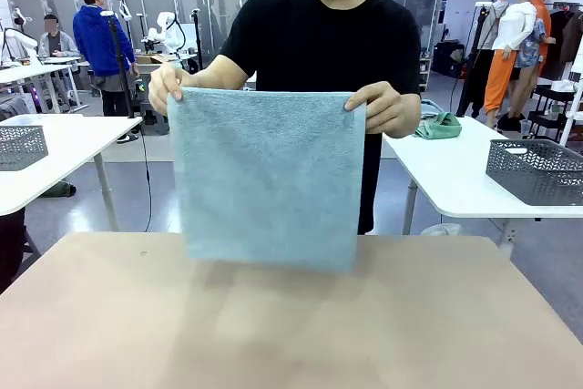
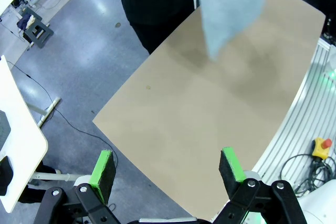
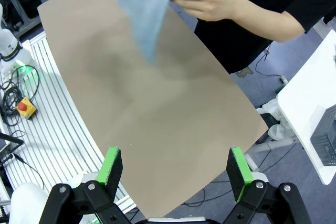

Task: Fold the towels and place them in the basket.
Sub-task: When a person lays out a Towel with hook on the table, fold it in half twice.

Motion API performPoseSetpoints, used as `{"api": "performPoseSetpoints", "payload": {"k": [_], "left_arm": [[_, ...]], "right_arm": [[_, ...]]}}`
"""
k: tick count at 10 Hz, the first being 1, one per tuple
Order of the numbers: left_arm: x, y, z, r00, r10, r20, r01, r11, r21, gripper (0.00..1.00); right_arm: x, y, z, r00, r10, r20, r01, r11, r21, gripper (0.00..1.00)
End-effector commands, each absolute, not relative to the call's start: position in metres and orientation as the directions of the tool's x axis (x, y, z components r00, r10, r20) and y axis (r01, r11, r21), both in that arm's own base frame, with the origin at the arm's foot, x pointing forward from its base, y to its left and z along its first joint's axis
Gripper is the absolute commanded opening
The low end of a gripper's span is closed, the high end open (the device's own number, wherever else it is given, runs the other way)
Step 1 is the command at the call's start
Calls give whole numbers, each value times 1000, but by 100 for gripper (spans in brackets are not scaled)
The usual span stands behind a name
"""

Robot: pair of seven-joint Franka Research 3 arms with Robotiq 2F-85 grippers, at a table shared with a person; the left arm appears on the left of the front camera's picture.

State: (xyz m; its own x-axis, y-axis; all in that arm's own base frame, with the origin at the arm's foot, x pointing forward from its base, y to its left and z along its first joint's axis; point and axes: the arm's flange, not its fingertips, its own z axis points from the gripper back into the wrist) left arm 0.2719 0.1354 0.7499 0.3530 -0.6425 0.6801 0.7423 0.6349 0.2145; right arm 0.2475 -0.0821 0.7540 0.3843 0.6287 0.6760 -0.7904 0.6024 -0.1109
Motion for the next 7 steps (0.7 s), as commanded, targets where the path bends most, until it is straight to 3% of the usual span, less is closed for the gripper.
{"api": "performPoseSetpoints", "payload": {"k": [1,7], "left_arm": [[273,133,751,339,-643,686,747,628,219,100],[273,133,751,339,-643,686,747,628,219,100]], "right_arm": [[248,-82,752,370,632,681,-799,591,-114,100],[248,-82,752,370,632,681,-799,591,-114,100]]}}
